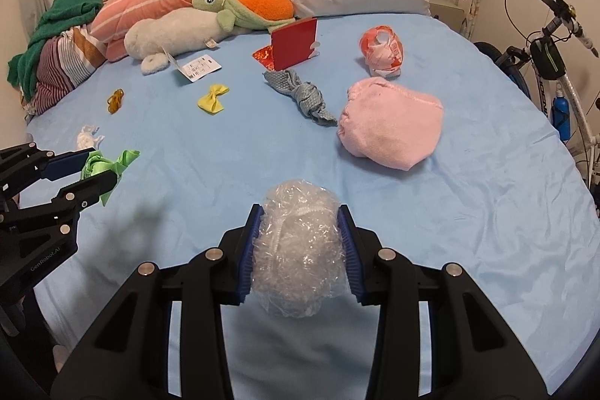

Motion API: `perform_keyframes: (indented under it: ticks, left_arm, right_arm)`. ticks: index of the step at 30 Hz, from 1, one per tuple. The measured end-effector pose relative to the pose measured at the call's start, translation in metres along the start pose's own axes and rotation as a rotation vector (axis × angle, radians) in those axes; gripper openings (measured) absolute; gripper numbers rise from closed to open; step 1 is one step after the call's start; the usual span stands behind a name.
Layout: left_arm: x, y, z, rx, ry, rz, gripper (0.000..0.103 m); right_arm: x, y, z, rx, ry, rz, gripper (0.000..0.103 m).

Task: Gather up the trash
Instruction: 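Carry the green cloth and plastic wrap with both tools to the grey bin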

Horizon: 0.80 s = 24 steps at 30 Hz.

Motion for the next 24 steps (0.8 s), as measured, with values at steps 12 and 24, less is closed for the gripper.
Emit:
perform_keyframes:
  ticks: [12, 24]
  left_arm:
    - [0.065, -0.082, 0.052, 0.089, 0.133, -0.053, 0.032]
    - [0.211, -0.165, 0.141, 0.259, 0.429, -0.259, 0.032]
  right_arm:
    - [0.058, -0.111, 0.014, 0.061, 0.089, 0.023, 0.038]
    - [0.181, -0.262, -0.003, 0.171, 0.226, -0.157, 0.038]
Point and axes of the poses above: each gripper's, at about its wrist camera, not at the fingertips, and y roughly the way its jaws point, x to its right, z to its top, the point moved 10 cm from there along y, roughly the way its jaws point, and after that the axes turned 10 degrees about y, right-handed, at the moved point
